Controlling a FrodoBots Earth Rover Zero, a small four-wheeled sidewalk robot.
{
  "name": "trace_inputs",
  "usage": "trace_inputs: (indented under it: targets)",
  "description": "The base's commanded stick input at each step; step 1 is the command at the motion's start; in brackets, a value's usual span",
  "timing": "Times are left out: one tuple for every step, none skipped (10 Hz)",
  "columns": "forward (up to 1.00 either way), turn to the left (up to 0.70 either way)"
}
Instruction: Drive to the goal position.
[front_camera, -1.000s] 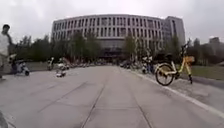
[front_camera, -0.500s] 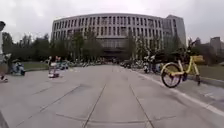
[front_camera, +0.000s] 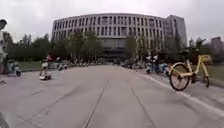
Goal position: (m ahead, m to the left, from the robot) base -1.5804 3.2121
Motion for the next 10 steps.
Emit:
trace_inputs:
  targets:
    - [0.7,0.0]
    - [0.7,0.0]
    - [0.7,0.0]
    - [0.7,0.0]
    - [0.7,0.0]
    - [0.7,0.0]
    - [0.7,0.0]
    - [0.7,0.0]
    - [0.7,0.0]
    - [0.7,0.0]
